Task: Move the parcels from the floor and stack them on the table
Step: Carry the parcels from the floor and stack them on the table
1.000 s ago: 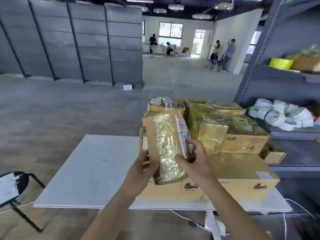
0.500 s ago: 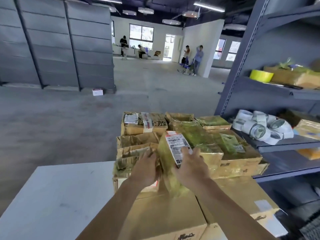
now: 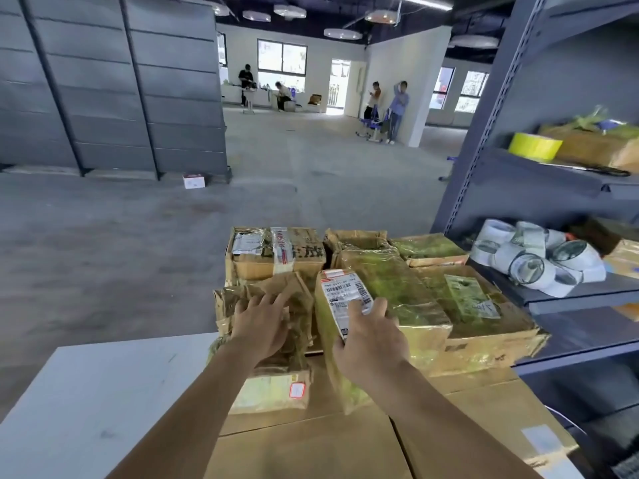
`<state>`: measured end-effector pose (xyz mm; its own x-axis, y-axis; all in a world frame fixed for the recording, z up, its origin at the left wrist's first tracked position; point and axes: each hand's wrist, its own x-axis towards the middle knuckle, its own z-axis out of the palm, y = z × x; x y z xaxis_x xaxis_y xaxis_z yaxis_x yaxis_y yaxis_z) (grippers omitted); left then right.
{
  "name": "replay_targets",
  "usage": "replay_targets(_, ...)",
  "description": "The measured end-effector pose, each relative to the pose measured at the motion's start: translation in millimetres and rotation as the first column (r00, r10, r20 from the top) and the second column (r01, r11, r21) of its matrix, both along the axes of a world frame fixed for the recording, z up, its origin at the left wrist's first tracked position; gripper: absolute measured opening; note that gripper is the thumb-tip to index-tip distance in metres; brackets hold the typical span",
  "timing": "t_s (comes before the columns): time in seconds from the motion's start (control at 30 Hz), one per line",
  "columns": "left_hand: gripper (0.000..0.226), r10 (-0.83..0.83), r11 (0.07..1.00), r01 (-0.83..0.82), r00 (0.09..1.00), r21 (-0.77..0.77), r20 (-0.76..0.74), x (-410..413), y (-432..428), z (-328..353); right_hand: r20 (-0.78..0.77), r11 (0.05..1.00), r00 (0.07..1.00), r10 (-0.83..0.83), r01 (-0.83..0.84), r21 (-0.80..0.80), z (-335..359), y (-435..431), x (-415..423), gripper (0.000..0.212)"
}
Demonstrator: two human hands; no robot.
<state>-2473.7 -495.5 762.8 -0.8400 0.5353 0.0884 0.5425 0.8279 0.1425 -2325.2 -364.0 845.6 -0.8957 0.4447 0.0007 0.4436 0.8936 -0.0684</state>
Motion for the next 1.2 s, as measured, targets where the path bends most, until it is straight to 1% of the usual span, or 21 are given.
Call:
replay_targets(0.1, 0.045, 0.007, 0.997, -0.006, 1.000, 0.079, -0.012, -3, -3, -4, 0.035, 1.000, 0.999, 0.017, -0.018, 0.020, -4, -1, -11, 0.062)
replay_targets(0.2, 0.042, 0.025, 0.995, -0.022, 0.999, 0.094, -0.025, -3, -2, -5, 0.063, 0.995, 0.997, 0.033, -0.038, 0.088, -8, -3, -20, 0.059)
replay_targets(0.27, 0.042, 0.028, 0.996, -0.025, 0.999, 0.086, -0.034, -3, 1, -6, 0.139, 0.979, 0.990, 0.037, -0.064, 0.192, -9, -2, -25, 0.059)
replay_targets(0.37, 0.041, 0.032, 0.998, -0.028, 0.998, 0.062, -0.055, -1, 4, -7, 0.287, 0.916, 0.954, 0.082, -0.186, 0.355, -12, 3, -29, 0.066)
replay_targets(0.43, 0.040, 0.037, 0.998, -0.033, 0.996, 0.054, -0.079, 0, 4, -9, 0.365, 0.885, 0.922, 0.126, -0.270, 0.378, -17, 10, -27, 0.073)
replay_targets(0.53, 0.038, 0.039, 0.997, -0.032, 0.994, 0.066, -0.100, -1, 4, -11, 0.434, 0.876, 0.883, 0.177, -0.342, 0.339, -22, 25, -21, 0.089)
replay_targets(0.6, 0.038, 0.040, 0.998, -0.032, 0.991, 0.063, -0.126, -1, 4, -11, 0.494, 0.824, 0.841, 0.220, -0.432, 0.367, -25, 29, -18, 0.094)
replay_targets(0.67, 0.038, 0.040, 0.998, -0.032, 0.989, 0.060, -0.145, -1, 4, -11, 0.567, 0.738, 0.790, 0.232, -0.523, 0.427, -32, 26, -17, 0.089)
replay_targets(0.7, 0.038, 0.040, 0.998, -0.031, 0.988, 0.060, -0.150, -1, 4, -11, 0.586, 0.713, 0.777, 0.227, -0.543, 0.444, -35, 24, -18, 0.084)
replay_targets(0.73, 0.038, 0.035, 0.998, -0.027, 0.987, 0.056, -0.157, -1, 4, -10, 0.588, 0.710, 0.776, 0.226, -0.545, 0.446, -36, 22, -21, 0.080)
replay_targets(0.83, 0.036, 0.015, 0.998, -0.004, 0.982, 0.058, -0.187, 0, 4, -9, 0.555, 0.748, 0.796, 0.243, -0.518, 0.416, -33, 25, -28, 0.072)
replay_targets(0.9, 0.035, 0.004, 0.997, 0.010, 0.983, 0.080, -0.184, 0, 4, -8, 0.536, 0.737, 0.804, 0.257, -0.522, 0.430, -31, 29, -31, 0.068)
replay_targets(1.0, 0.036, -0.003, 0.997, 0.016, 0.985, 0.072, -0.175, -1, 3, -9, 0.548, 0.716, 0.791, 0.271, -0.546, 0.435, -30, 30, -33, 0.069)
replay_targets(1.07, 0.037, -0.019, 0.998, 0.029, 0.985, 0.056, -0.172, -3, 3, -8, 0.578, 0.749, 0.766, 0.281, -0.551, 0.366, -24, 30, -36, 0.071)
replay_targets(1.1, 0.037, -0.032, 0.997, 0.045, 0.985, 0.070, -0.172, -3, 2, -8, 0.570, 0.777, 0.764, 0.301, -0.543, 0.318, -19, 30, -38, 0.069)
replay_targets(1.13, 0.037, -0.043, 0.991, 0.063, 0.985, 0.114, -0.169, -3, 1, -5, 0.535, 0.803, 0.776, 0.335, -0.532, 0.268, -13, 31, -40, 0.063)
replay_targets(1.2, 0.033, -0.053, 0.955, 0.095, 0.987, 0.281, -0.153, -4, -4, 2, 0.417, 0.845, 0.818, 0.397, -0.503, 0.183, 0, 34, -47, 0.051)
